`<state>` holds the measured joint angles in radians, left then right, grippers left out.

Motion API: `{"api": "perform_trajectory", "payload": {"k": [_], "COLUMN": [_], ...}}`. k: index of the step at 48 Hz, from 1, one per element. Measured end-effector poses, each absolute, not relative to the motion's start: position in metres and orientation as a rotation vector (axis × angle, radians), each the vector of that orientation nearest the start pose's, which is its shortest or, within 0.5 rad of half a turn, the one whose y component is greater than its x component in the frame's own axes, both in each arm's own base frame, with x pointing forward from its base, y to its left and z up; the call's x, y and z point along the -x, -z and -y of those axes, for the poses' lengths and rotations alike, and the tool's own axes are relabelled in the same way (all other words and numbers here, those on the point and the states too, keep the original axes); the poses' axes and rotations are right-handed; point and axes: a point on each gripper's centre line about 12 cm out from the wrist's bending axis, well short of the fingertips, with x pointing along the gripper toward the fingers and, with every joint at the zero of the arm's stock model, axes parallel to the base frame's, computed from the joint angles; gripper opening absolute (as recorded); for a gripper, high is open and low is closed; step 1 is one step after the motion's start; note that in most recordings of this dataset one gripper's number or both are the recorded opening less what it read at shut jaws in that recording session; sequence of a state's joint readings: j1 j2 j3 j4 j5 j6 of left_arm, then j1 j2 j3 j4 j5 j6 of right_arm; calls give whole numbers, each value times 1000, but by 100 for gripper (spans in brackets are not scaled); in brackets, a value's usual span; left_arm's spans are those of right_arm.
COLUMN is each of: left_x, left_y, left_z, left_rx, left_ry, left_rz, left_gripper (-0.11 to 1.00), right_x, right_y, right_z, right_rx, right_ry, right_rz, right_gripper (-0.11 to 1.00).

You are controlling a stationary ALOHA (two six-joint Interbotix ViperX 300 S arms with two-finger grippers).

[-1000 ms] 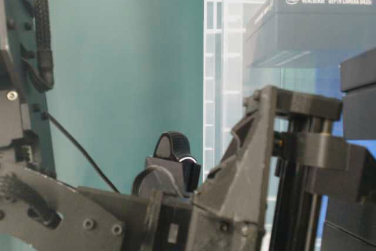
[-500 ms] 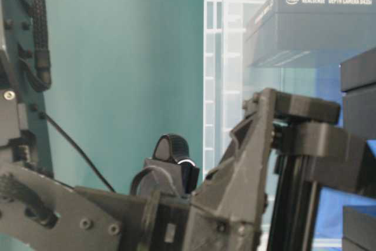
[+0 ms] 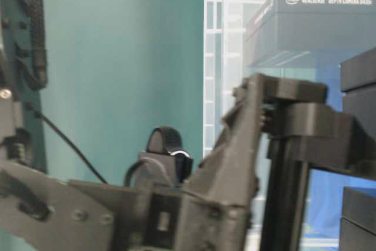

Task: Take the box out of the case with the right arm.
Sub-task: 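Lower the box onto the cloth left of the first box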

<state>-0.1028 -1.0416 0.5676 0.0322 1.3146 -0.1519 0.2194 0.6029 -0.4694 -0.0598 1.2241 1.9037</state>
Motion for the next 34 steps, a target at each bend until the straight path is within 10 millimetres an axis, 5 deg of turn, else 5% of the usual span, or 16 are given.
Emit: {"api": "perform_trajectory", "payload": {"k": [34], "left_x": [-115], "left_y": [-380], "left_z": [8], "left_rx": [83], "left_ry": [7], "left_rz": [-828], "left_gripper": [2], "right_x": [-511], "right_y": [-309], "right_z": [-87], "right_rx": [-1297], "right_ry": [1108], "right_rz": [-832], "right_gripper": [87]}}
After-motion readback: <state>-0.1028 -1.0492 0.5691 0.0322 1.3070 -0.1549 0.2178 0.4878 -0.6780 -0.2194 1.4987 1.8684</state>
